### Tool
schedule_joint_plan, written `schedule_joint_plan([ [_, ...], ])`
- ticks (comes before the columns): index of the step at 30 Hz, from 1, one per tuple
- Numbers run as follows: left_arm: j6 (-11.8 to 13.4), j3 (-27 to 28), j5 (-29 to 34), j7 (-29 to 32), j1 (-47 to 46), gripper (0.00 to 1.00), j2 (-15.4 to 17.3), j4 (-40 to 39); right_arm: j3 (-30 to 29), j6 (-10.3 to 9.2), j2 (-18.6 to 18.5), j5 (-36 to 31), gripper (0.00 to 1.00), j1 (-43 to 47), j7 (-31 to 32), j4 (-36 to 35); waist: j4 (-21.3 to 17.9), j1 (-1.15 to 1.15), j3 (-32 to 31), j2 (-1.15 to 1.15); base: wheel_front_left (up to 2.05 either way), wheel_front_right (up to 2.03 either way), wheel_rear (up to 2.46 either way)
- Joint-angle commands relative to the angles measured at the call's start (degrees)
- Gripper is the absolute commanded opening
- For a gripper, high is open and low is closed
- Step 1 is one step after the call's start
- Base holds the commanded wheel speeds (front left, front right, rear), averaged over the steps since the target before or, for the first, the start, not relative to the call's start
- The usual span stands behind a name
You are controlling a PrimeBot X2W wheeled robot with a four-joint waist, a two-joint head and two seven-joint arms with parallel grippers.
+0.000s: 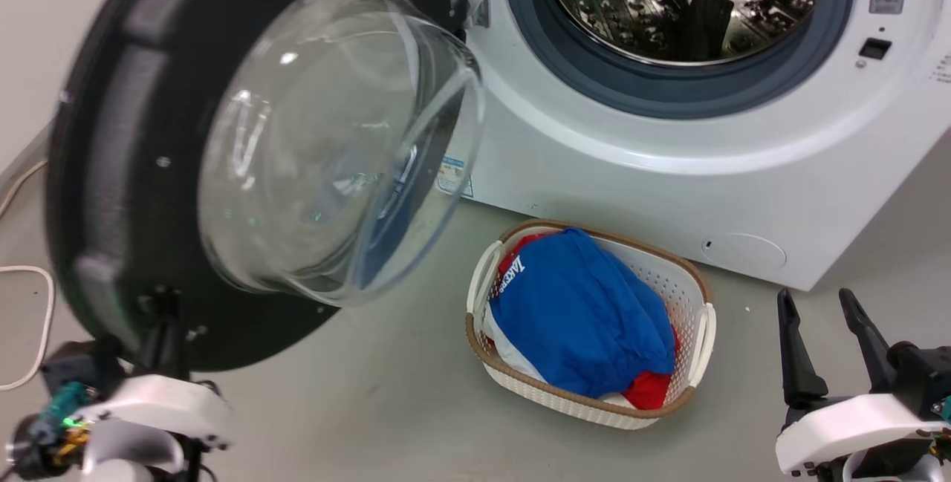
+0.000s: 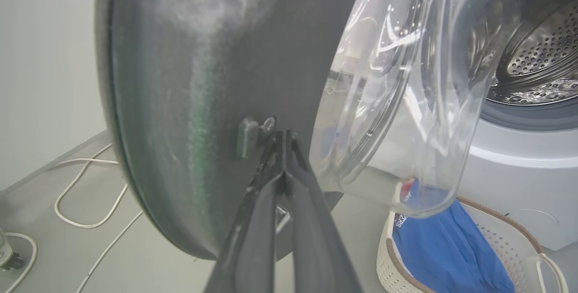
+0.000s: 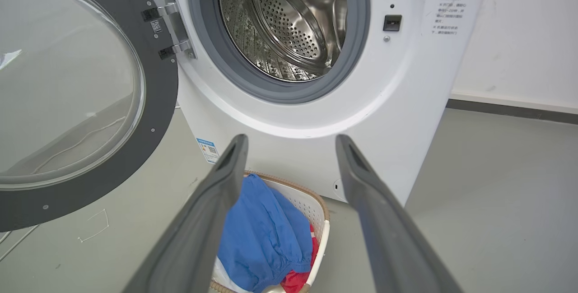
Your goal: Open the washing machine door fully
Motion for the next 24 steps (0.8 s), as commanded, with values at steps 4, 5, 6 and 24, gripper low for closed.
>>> schedule_joint_plan([
  [4,-0.66,4.07,-1.78,-1.17,-3.32,0.00,3.30,5.07,0.02,-0.01,0.09,-0.35,1.00,-1.36,0.06,-0.49,-1.52,0.00,1.69,0.00,0.00,0.00,0.00],
  [5,-1.08,4.90,-2.25,-1.46,-4.06,0.00,3.96,6.48,0.04,-0.01,0.09,-0.41,1.00,-1.60,0.06,-0.53,-1.72,0.00,1.95,0.00,0.00,0.00,0.00],
  [6,-1.49,5.46,-2.68,-1.61,-4.69,0.00,4.57,7.79,-0.04,-0.01,0.09,-0.45,1.00,-1.88,0.07,-0.56,-1.90,0.00,2.20,0.00,0.00,0.00,0.00],
  [24,-9.28,8.36,-5.91,-4.40,-19.52,0.00,9.89,28.82,0.48,-0.01,0.09,-0.86,1.00,-4.55,0.06,0.19,-3.33,0.00,4.61,0.00,0.00,0.00,0.00],
])
